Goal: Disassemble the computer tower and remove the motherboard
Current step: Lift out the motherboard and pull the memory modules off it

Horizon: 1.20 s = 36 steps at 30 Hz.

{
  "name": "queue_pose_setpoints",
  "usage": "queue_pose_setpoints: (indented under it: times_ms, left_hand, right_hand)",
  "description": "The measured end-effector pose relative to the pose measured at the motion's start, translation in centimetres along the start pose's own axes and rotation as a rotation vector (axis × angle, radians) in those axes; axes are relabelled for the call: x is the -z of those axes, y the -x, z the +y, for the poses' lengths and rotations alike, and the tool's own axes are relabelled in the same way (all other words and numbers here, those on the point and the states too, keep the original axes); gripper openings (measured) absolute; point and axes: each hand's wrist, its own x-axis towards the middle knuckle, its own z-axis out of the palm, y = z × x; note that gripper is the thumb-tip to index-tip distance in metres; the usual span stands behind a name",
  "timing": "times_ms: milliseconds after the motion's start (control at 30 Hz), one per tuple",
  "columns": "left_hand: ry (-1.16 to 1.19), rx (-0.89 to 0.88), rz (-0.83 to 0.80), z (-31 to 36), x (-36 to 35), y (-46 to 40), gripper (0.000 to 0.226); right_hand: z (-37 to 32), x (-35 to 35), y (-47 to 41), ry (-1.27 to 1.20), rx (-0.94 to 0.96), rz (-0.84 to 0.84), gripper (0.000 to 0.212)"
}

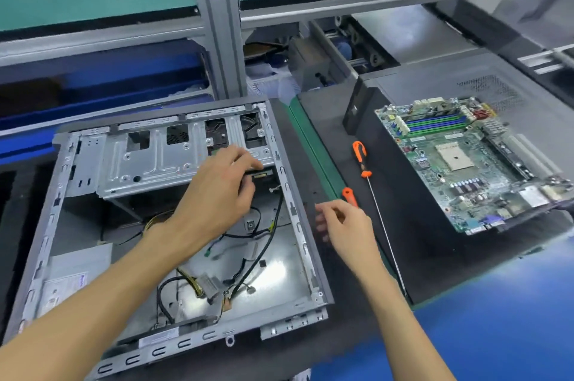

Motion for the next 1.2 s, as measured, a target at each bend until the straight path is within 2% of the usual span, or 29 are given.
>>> queue_pose_setpoints:
  times_ms: [100,200,467,700,833,1000,1200]
  left_hand:
    - [0.148,-0.033,-0.051,1.9,-0.5,-0.9,0.030]
    - [0.203,-0.035,-0.065,3.0,-1.2,-1.6,0.034]
    - [0.308,0.038,-0.058,4.1,-1.8,-2.0,0.037]
    - [0.343,0.158,-0.077,2.8,-1.5,-1.5,0.037]
    - [0.316,0.191,-0.087,2.3,-1.5,-1.5,0.038]
    - [0.323,0.200,-0.105,2.2,-1.5,-2.0,0.038]
    - [0.314,0.213,-0.086,2.2,-1.2,-2.5,0.040]
  right_hand:
    - [2.2,2.0,-0.4,0.095,-0.060,0.080,0.024]
    - [3.4,2.9,-0.6,0.187,-0.070,0.075,0.022]
    - [2.1,-0.9,-4.2,0.436,0.152,-0.042,0.039]
    - [1.9,-2.5,-7.8,0.545,0.205,-0.137,0.013]
    - [1.7,-2.9,-8.5,0.513,0.233,-0.226,0.017]
    - [1.4,-2.7,-9.0,0.619,0.294,-0.300,0.014]
    - [0.6,-0.7,-11.2,0.569,0.265,-0.096,0.012]
